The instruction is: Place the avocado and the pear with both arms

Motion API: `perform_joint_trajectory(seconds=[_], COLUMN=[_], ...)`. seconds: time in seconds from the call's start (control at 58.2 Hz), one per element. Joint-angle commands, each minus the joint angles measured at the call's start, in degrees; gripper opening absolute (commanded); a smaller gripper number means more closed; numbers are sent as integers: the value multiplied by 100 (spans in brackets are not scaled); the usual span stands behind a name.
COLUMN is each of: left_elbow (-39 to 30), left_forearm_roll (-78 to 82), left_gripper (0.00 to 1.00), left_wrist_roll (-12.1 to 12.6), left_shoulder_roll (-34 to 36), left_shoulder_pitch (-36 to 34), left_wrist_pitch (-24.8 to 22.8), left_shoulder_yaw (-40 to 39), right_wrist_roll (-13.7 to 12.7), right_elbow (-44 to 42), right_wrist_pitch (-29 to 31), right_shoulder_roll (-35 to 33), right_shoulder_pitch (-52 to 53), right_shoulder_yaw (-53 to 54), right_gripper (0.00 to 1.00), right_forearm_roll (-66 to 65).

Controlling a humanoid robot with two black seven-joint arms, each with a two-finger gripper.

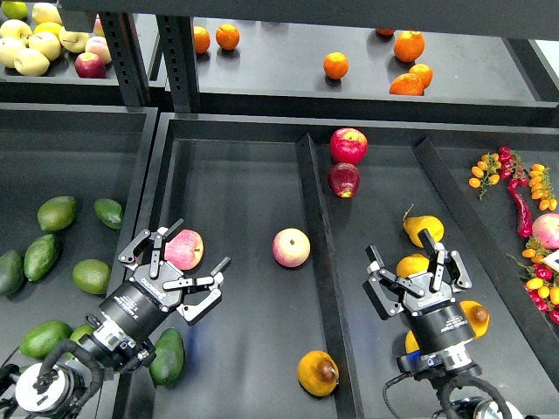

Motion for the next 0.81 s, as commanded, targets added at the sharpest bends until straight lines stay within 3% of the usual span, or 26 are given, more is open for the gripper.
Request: perform_joint_trajectory(seconds=[0.0, 0.791], left_elbow=[-5, -14], left_forearm_roll=[0, 0], left_gripper=[99, 99], left_wrist_roll=[27, 53], left_shoulder_roll=[0, 0], left_shoulder_pitch=[0, 88], left_wrist_pitch=[0, 0], left_shoulder_yaw=[2, 2], right_wrist_roll=[-1, -1], right_elbow=[17, 78], right_wrist_pitch=[6, 32], right_shoulder_roll=[0, 0], right_shoulder_pitch=[0, 18], right_shoulder_yaw=[-7, -7], right_gripper=[99, 99], right_forearm_roll=[0, 0])
